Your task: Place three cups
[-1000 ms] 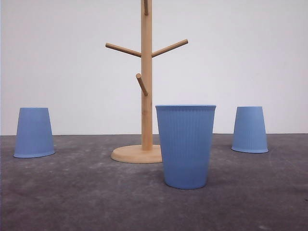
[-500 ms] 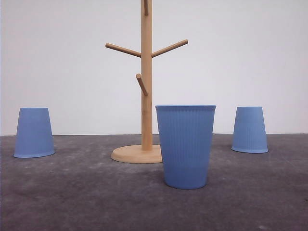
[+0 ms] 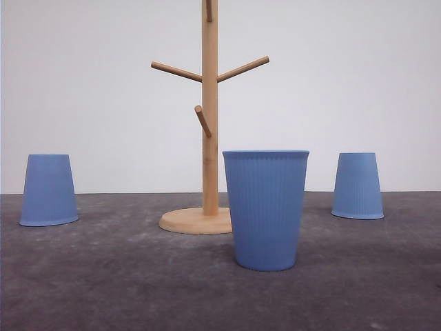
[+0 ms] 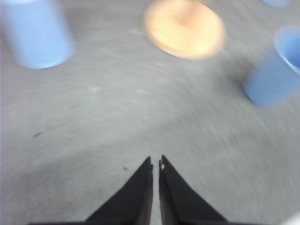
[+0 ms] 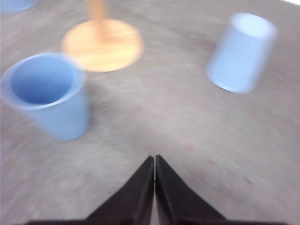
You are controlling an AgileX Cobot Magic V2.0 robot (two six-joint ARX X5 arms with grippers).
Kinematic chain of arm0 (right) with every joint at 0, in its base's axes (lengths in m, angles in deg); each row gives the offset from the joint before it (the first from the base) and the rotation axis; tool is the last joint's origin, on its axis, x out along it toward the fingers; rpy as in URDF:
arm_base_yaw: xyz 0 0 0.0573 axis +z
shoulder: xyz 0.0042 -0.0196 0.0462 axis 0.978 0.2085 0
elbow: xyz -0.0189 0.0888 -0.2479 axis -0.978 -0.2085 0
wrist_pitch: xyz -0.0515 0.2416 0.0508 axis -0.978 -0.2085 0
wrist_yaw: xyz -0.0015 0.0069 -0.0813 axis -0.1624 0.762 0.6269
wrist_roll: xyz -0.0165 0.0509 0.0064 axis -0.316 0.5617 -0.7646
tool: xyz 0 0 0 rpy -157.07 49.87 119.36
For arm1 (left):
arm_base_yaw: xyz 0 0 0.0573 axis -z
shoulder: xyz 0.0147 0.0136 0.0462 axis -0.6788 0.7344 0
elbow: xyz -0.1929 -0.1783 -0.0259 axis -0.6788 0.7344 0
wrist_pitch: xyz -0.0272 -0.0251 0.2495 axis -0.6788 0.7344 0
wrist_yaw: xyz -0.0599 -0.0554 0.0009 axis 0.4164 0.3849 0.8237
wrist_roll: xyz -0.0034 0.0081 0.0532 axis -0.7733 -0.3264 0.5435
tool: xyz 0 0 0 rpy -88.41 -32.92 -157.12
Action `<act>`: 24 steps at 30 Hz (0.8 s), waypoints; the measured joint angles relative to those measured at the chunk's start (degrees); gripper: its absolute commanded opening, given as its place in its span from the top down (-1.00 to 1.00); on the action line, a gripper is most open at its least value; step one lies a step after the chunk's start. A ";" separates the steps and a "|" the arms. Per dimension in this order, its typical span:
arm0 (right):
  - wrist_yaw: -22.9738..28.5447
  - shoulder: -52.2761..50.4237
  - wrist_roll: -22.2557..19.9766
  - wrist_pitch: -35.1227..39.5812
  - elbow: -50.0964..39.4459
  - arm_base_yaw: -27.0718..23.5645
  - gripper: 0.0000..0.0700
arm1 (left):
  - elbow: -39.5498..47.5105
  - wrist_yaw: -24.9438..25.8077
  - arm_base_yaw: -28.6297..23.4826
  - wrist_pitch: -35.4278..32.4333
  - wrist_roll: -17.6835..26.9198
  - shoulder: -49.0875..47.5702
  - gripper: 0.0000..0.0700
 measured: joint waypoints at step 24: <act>0.18 0.15 -2.02 3.48 0.00 2.47 -0.04 | 0.00 -13.49 1.05 -6.64 -8.00 1.57 -0.48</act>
